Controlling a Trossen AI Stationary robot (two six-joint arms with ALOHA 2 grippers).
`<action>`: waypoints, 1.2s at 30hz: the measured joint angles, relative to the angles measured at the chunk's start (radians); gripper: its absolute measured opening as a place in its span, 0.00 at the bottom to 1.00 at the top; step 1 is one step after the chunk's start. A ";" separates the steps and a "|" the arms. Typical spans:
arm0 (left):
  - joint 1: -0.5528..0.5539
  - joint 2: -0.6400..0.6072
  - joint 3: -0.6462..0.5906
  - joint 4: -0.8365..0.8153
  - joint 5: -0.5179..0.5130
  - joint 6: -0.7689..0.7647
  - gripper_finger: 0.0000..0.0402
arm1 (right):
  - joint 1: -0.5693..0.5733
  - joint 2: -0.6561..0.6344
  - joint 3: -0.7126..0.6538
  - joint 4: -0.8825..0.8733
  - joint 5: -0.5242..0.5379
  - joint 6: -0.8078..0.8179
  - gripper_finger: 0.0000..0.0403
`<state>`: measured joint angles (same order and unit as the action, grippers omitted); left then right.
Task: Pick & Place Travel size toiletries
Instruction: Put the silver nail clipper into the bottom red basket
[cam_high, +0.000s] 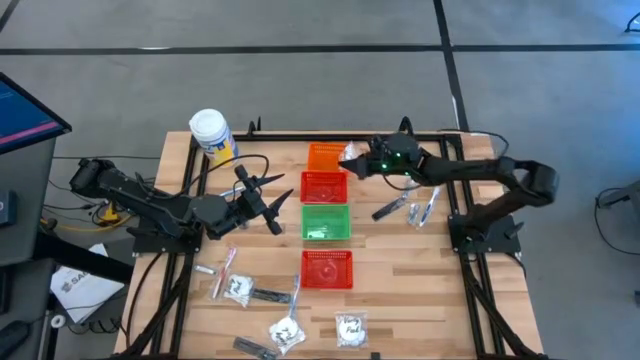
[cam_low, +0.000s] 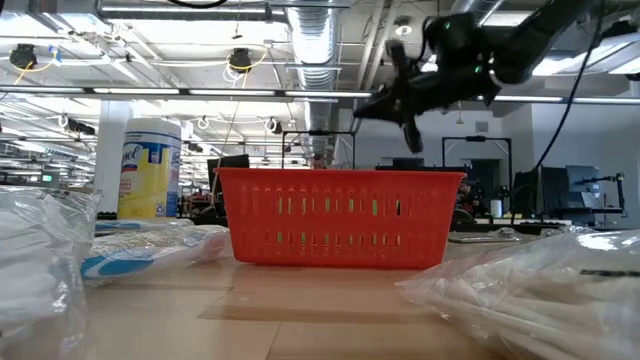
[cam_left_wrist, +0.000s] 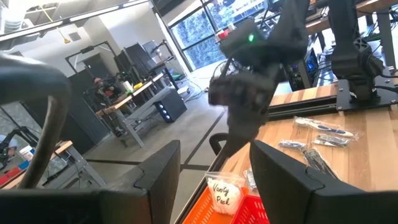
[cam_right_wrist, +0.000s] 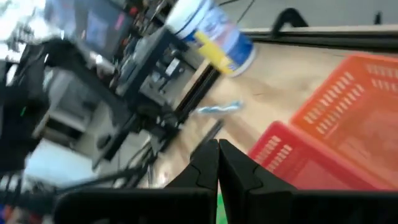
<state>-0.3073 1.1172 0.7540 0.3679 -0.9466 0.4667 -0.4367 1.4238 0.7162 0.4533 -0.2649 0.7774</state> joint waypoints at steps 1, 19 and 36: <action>0.000 0.000 0.000 0.000 0.000 0.000 0.46 | 0.012 -0.028 0.000 -0.047 0.000 -0.019 0.00; 0.000 0.000 0.000 0.008 0.000 0.000 0.46 | 0.393 -0.170 0.000 -0.534 0.161 -0.308 0.00; 0.000 0.000 0.000 0.012 0.012 0.000 0.46 | 0.261 -0.337 0.000 -0.904 0.453 -0.586 0.00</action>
<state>-0.3073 1.1172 0.7536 0.3796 -0.9344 0.4667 -0.1757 1.0870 0.7162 -0.4508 0.1876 0.1916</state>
